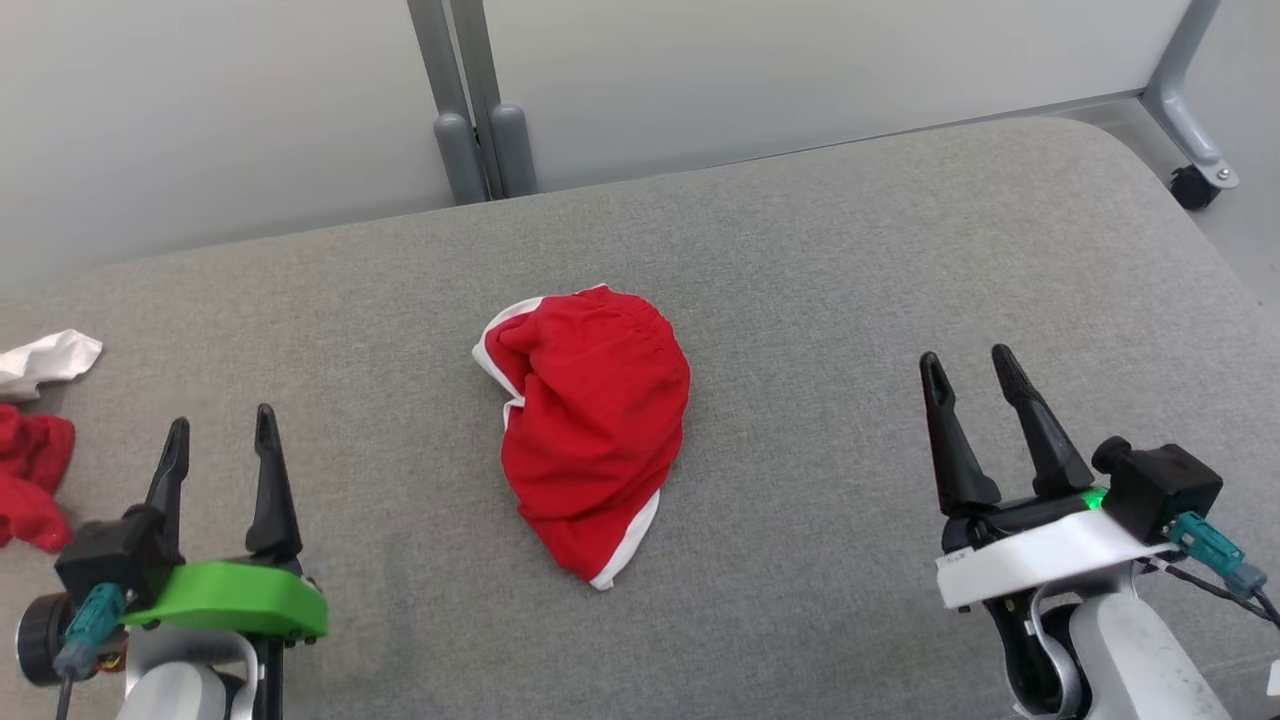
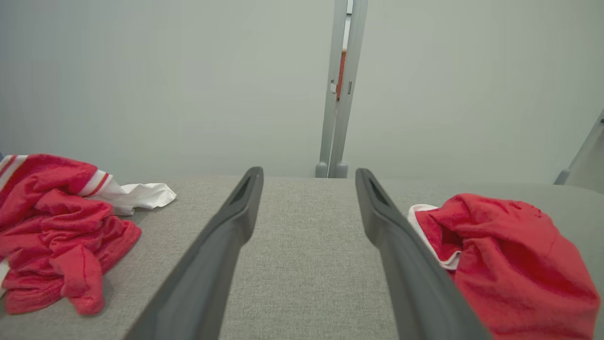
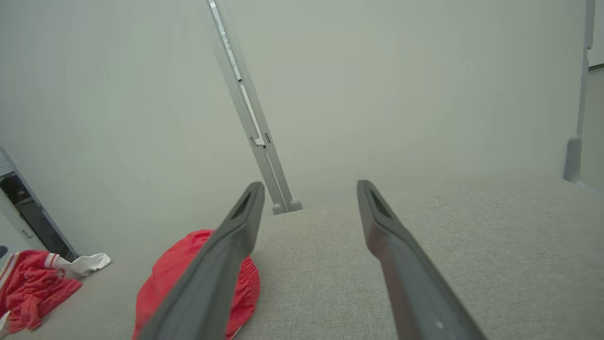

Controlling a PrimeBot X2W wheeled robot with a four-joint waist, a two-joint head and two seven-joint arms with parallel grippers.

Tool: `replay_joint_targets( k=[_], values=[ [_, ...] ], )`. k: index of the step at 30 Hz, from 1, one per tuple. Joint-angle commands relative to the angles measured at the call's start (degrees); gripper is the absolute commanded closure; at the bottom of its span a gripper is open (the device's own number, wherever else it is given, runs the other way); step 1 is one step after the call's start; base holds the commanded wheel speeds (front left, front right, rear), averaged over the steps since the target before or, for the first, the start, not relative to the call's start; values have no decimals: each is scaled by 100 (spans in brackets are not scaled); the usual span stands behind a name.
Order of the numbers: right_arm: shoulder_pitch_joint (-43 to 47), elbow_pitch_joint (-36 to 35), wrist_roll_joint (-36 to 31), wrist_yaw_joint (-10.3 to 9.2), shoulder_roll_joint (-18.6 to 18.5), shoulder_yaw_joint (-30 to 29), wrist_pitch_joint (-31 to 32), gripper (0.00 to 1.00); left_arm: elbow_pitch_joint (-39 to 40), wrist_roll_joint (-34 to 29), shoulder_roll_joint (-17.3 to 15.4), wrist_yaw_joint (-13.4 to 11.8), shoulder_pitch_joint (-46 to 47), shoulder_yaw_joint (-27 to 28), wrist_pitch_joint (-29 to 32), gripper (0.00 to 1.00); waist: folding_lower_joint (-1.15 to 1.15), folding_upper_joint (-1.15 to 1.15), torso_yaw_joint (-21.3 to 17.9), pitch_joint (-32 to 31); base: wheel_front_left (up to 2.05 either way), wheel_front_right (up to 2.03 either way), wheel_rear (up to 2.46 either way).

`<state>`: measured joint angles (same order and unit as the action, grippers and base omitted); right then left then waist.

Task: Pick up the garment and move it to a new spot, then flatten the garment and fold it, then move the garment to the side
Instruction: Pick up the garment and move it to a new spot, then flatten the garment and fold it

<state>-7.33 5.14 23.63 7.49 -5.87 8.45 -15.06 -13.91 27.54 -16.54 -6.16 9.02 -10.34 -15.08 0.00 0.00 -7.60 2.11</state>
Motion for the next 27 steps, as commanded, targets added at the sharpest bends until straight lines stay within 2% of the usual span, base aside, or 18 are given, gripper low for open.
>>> replay_joint_targets(
  k=[1, 4, 10, 15, 27],
  values=[
    [38, 73, -295, 0, -46, -21, -17, 0, 143, -152, 38, -52, -236, 111, -5, 0, 0, 0, 39, -10, 0, 0, 0],
    [77, 231, -653, 0, -15, -140, -18, 0, 405, -362, 132, -67, -553, 315, -6, 0, 0, 0, 79, -20, 0, 0, 0],
    [94, 441, -1217, -2, 59, -347, -18, 0, 717, -883, 467, 104, -1107, 664, -6, 0, 0, 0, 129, -62, 0, 0, 0],
    [74, 527, -1317, -2, 67, -374, -18, 0, 772, -1169, 755, 340, -1305, 927, -7, 0, 0, 0, 167, -57, 0, 0, 0],
    [22, 544, -1218, -2, 68, -261, -18, 0, 636, -1584, 1087, 821, -1198, 1311, -7, 0, 0, 0, 145, -47, 0, 0, 0]
  ],
)
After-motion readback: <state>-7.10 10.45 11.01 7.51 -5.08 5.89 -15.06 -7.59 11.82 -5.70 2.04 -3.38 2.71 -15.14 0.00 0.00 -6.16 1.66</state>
